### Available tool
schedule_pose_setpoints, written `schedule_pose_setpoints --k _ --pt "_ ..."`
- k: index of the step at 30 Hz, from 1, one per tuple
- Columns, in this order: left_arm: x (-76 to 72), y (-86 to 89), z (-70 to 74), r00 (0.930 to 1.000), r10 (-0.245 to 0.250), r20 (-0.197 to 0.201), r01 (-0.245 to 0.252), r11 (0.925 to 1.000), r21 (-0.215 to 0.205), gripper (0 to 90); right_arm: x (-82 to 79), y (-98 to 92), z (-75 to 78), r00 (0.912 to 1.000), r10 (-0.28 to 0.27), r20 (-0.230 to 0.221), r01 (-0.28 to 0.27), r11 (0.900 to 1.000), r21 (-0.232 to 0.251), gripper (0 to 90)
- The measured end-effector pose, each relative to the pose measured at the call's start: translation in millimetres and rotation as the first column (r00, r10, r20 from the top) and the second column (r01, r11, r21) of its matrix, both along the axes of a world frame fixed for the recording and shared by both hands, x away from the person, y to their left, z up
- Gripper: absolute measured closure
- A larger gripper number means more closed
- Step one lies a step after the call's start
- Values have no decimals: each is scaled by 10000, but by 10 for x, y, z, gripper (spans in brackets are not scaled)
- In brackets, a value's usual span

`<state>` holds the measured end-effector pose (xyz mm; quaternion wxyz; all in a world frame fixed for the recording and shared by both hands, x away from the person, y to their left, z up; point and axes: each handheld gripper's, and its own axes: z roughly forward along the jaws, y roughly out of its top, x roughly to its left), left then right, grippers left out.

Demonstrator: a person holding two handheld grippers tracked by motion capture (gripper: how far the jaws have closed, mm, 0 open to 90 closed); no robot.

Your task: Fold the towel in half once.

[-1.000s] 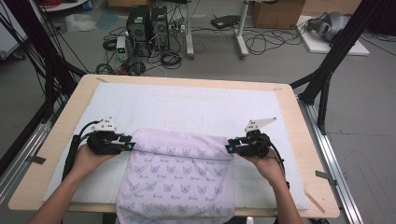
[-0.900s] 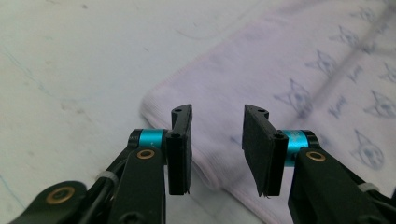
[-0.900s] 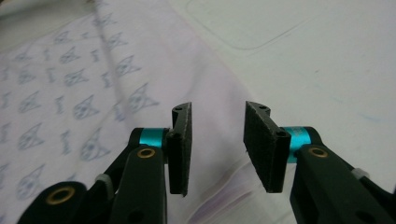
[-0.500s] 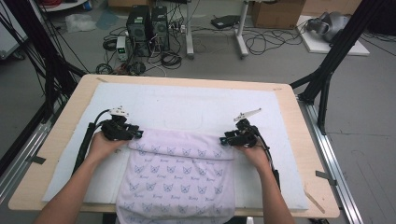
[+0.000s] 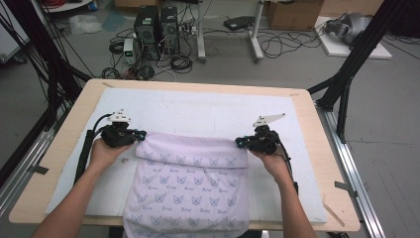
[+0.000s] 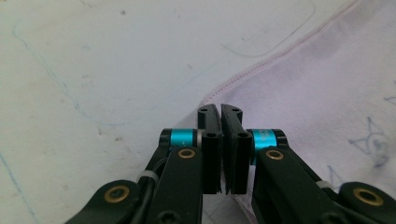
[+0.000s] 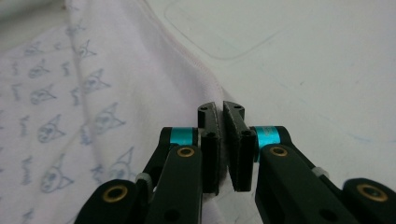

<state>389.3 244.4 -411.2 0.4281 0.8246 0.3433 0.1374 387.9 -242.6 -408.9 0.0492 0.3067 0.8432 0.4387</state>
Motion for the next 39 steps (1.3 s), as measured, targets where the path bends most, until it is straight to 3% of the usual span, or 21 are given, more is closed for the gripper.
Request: schedule_pose_setpoints --k 4,7,10,12,15,18,21,24,26,30,34,36,39 --pt "-138 62 159 9991 -103 402 116 9994 -328 864 -159 -26 202 9983 315 482 -325 9993 203 854" --pt "-368 84 251 9955 -451 831 485 9981 -386 864 -345 -28 313 9940 634 887 -658 9975 248 854" --pt "-695 111 231 9889 -999 1103 1045 9938 -369 860 -681 -58 349 9868 1116 1175 -1182 9917 499 852" --pt "-911 140 169 9868 -1259 1015 1294 9912 -280 824 -890 -106 318 9819 1467 1197 -1578 9834 893 817" --pt "-1078 185 116 9860 -1394 913 1408 9900 -98 744 -1078 -178 257 9815 1631 998 -1744 9776 1180 747" --pt "-1071 208 135 9877 -1275 905 1278 9918 33 711 -1102 -225 212 9856 1497 781 -1578 9812 1109 711" --pt "-985 168 143 9883 -1225 907 1229 9924 16 703 -1051 -201 217 9863 1395 878 -1476 9845 944 693" --pt "-872 112 106 9909 -1119 746 1121 9937 20 688 -934 -142 197 9879 1211 967 -1258 9911 438 674" --pt "-810 69 65 9917 -1128 612 1125 9936 83 681 -840 -109 145 9900 1162 795 -1185 9926 247 674" --pt "-752 -16 -51 9917 -1223 392 1213 9922 274 675 -735 -43 7 9920 1228 301 -1220 9922 -268 661" --pt "-683 -80 -134 9931 -1153 217 1141 9923 486 675 -682 -31 -85 9941 1039 302 -1030 9943 -288 663" --pt "-667 -95 -146 9932 -1151 167 1142 9924 456 678 -665 -18 -130 9950 967 233 -954 9941 -518 663" --pt "-686 -137 -172 9903 -1389 53 1385 9892 482 694 -675 7 -191 9944 1052 29 -1049 9925 -633 699"
